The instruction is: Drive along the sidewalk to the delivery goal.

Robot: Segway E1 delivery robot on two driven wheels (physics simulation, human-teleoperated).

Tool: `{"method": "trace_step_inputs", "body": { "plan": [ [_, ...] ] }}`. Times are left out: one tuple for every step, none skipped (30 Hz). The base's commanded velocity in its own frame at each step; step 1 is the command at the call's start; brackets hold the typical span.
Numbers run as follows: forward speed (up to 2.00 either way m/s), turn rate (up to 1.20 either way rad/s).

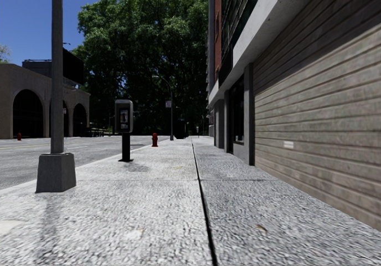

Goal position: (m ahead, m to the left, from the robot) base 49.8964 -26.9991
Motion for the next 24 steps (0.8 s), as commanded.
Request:
{"method": "trace_step_inputs", "body": {
  "plan": [
    [2.0,0.0],
    [2.0,0.0],
    [2.0,0.0],
    [2.0,0.0],
    [2.0,0.0],
    [2.0,0.0],
    [2.0,0.0],
    [2.0,0.0],
    [2.0,0.0],
    [2.0,0.0],
    [2.0,0.0],
    [2.0,0.0],
    [2.0,0.0],
    [2.0,0.0],
    [2.0,0.0],
    [2.0,0.0],
    [2.0,0.0],
    [2.0,0.0],
    [2.0,0.0],
    [2.0,0.0],
    [2.0,0.0],
    [2.0,0.0],
    [2.0,0.0],
    [2.0,0.0]
  ]
}}
